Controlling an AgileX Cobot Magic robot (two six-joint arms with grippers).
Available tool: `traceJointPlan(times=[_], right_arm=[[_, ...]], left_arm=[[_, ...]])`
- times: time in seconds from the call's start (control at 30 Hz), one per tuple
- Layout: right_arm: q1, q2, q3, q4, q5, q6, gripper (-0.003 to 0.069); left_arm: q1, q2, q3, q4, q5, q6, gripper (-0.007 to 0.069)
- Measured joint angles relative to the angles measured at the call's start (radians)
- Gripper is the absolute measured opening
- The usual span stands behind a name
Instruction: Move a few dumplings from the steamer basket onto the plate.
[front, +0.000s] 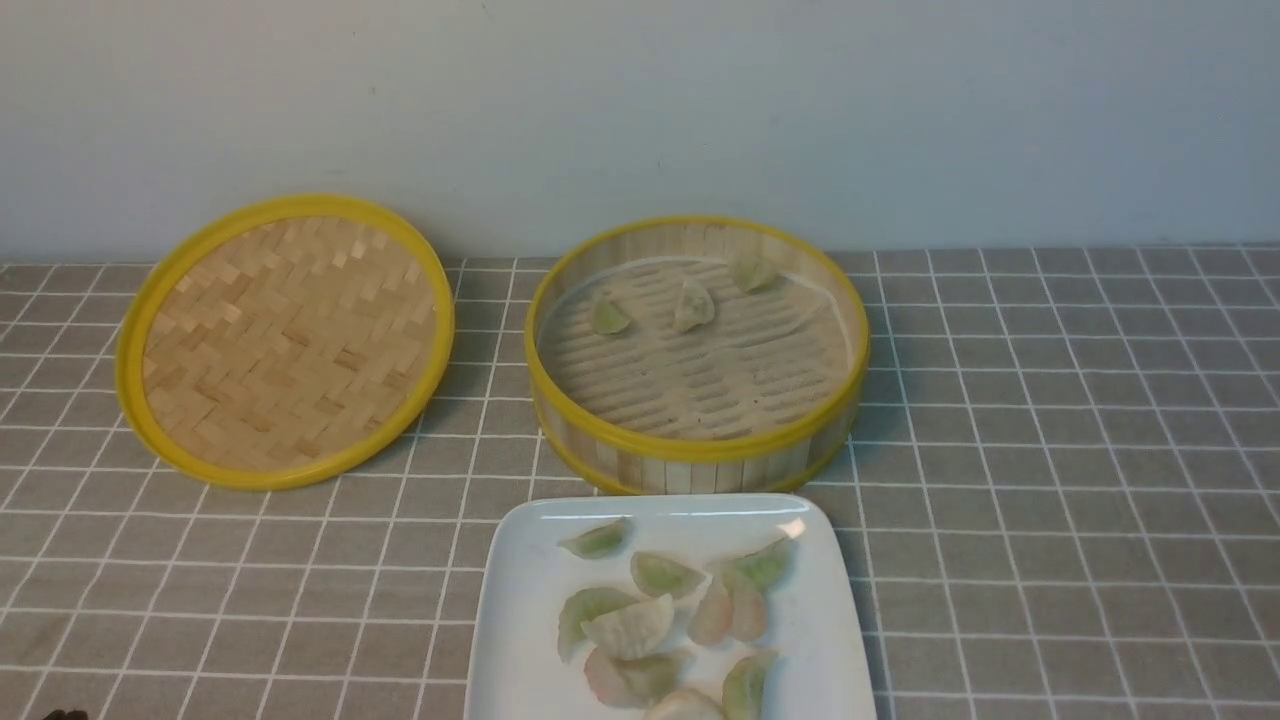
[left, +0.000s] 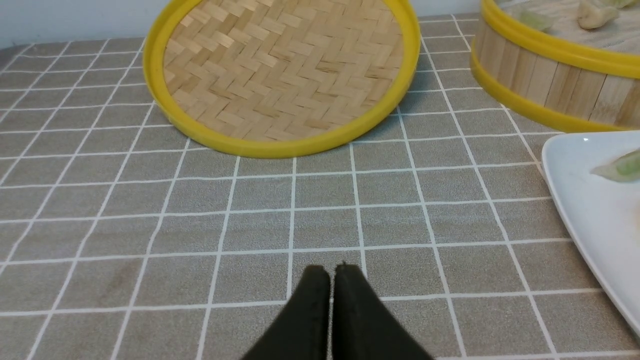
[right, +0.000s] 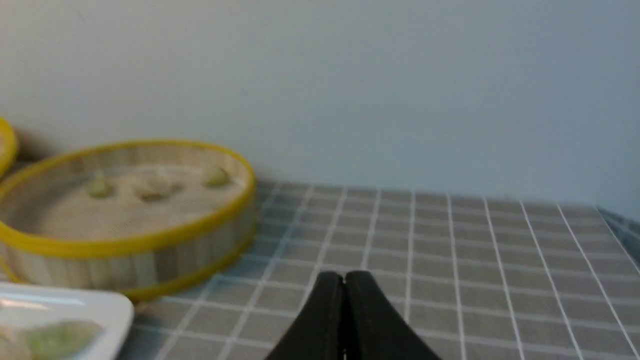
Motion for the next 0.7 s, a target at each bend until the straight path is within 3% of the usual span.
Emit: traceJointPlan(times=[0.23,0.7], right_arm=[[-0.059,-0.046,0.101,-0.008,0.052,0.000,-0.0014],[-0.059,-0.046,0.101,-0.008,0.059,0.000,-0.0014]], left_arm=[[0.001,0.000,0.000,0.000,0.000,0.000,-0.0005],[0.002,0.000,0.000,0.000,0.000,0.000,-0.0005]])
